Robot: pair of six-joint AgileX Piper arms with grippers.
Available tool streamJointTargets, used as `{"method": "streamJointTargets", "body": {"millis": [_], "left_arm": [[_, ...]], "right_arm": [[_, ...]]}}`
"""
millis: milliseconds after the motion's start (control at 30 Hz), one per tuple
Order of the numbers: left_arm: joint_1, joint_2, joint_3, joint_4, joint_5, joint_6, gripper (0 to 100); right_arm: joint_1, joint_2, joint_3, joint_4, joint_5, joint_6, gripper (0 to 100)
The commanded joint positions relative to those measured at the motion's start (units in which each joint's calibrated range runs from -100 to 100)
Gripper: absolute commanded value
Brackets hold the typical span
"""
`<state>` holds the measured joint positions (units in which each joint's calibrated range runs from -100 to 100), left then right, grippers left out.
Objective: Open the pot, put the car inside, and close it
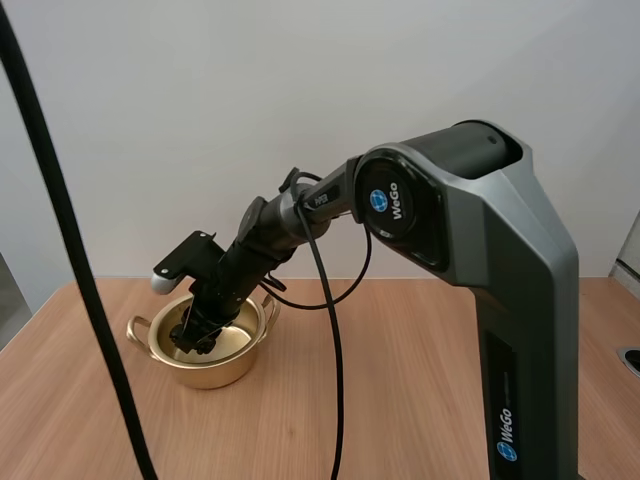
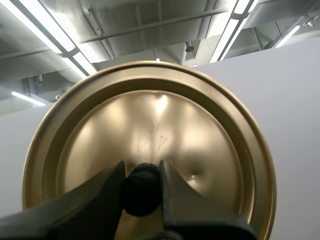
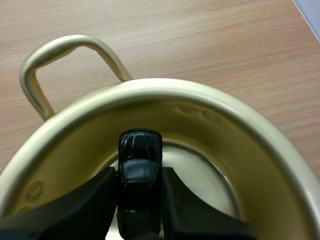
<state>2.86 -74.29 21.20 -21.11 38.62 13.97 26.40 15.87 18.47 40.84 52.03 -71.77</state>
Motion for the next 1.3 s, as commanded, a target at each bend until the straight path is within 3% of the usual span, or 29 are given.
{"method": "streamJointTargets", "body": {"millis": [0, 133, 300, 333, 433, 500, 533, 800, 1067, 1267], "left_arm": [[0.0, 0.02, 0.01, -0.1, -0.04, 0.32, 0], [0.0, 0.02, 0.01, -0.1, -0.04, 0.32, 0], [0.0, 0.02, 0.01, -0.1, -0.04, 0.32, 0], [0.0, 0.02, 0.01, -0.1, -0.04, 0.32, 0], [0.0, 0.02, 0.01, -0.1, -0.04, 0.32, 0], [0.0, 0.02, 0.01, -0.1, -0.04, 0.32, 0], [0.0, 0.02, 0.01, -0.1, -0.04, 0.32, 0], [0.0, 0.02, 0.01, -0.1, -0.04, 0.32, 0], [0.0, 0.02, 0.01, -0.1, -0.04, 0.32, 0], [0.0, 0.02, 0.01, -1.41, -1.05, 0.32, 0]], "right_arm": [[1.05, 0.3, -0.08, -7.93, -3.21, 1.79, 0], [1.87, 1.15, -0.08, -16.43, -6.28, 5.37, 0], [1.87, 1.15, -0.08, -18.17, -7.73, 6.2, 0], [1.87, 1.15, -0.08, -18.02, -8.08, 6.2, 4], [1.87, 1.15, -0.08, -18.02, -10.59, 8.06, 51], [1.87, 1.15, -0.08, -18.02, -11.5, 9.44, 88], [1.87, 1.15, -0.18, -18.02, -11.68, 9.54, 97], [1.87, -1.17, -0.18, -18.23, -11.65, 10.3, 93], [1.32, -13.83, -0.18, -20.77, -9.5, 13.61, 93], [-3.01, -27.1, -0.18, -21.56, -7.33, 17.76, 93]]}}
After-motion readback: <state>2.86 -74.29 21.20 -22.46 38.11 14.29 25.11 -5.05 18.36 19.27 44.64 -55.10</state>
